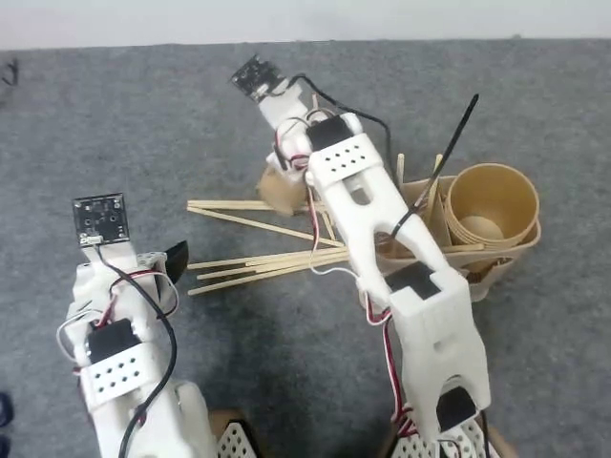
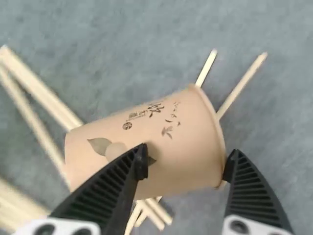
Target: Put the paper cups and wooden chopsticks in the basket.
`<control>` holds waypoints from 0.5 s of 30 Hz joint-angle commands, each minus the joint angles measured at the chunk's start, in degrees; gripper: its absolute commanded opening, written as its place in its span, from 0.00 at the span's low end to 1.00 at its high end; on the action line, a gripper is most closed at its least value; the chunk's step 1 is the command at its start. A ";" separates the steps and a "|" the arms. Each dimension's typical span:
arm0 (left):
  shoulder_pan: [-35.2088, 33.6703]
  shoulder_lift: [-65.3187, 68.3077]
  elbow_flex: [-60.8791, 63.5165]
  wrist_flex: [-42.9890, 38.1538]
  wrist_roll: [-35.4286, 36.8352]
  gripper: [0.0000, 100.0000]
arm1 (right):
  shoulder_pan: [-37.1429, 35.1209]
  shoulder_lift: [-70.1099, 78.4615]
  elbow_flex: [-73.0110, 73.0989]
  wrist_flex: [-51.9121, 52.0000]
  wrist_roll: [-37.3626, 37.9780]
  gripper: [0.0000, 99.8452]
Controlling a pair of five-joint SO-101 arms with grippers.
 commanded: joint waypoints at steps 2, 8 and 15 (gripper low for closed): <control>0.09 0.09 -0.31 -1.41 0.53 0.35 | -5.58 1.10 -0.53 10.24 -0.88 0.27; 1.14 0.09 -0.22 -1.41 0.53 0.35 | -11.74 -3.47 -0.53 20.18 -0.88 0.27; 1.23 0.09 0.04 -1.49 0.53 0.35 | -11.12 -7.08 -0.44 21.93 -0.79 0.27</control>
